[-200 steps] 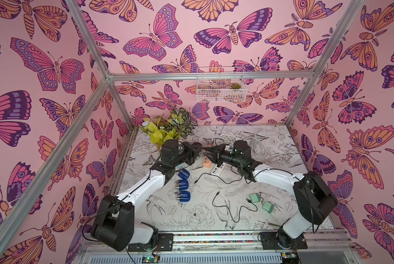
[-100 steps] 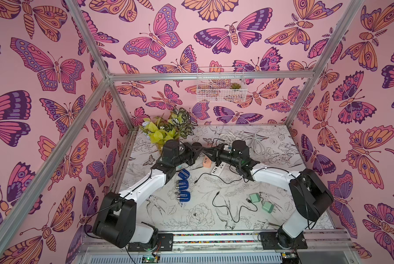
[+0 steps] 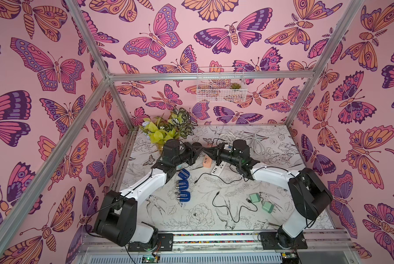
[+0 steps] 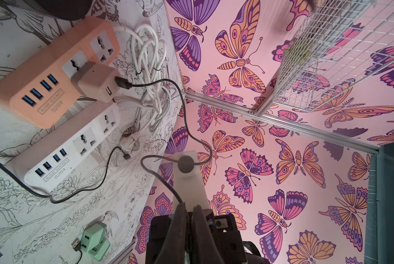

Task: Charge the electric shaver
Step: Pick up the charging cable from the center of the board, then pick up the electric shaver from the center of the board.

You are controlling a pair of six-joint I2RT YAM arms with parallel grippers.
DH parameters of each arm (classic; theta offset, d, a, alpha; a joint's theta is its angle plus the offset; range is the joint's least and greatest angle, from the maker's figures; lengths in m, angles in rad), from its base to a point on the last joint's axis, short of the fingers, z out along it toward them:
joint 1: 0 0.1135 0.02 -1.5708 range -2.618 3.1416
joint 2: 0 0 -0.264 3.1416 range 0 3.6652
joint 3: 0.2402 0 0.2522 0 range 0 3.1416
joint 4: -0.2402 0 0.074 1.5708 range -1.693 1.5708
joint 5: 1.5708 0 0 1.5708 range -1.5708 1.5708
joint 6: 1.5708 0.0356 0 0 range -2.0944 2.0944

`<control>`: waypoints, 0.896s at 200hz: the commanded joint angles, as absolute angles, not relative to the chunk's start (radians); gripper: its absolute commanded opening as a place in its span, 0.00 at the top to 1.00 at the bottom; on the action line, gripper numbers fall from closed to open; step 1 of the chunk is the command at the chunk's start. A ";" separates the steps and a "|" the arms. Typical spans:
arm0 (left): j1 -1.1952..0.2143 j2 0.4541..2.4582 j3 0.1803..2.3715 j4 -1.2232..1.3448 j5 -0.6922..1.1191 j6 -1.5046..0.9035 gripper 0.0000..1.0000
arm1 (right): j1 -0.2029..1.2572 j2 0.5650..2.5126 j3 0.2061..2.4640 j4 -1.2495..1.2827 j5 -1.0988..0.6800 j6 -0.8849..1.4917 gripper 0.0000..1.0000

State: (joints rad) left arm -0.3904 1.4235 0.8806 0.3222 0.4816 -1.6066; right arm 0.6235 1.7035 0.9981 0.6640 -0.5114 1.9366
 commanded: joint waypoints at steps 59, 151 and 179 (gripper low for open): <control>-0.387 1.296 0.914 0.019 0.399 -1.492 0.46 | 0.596 1.656 0.992 0.598 -0.545 1.766 1.00; -0.323 1.393 0.964 -0.526 0.213 -1.332 0.40 | 0.579 1.580 0.907 0.533 -0.629 1.504 1.00; -0.299 1.518 1.020 -0.524 0.212 -1.313 0.36 | 0.579 1.545 0.916 0.503 -0.627 1.479 1.00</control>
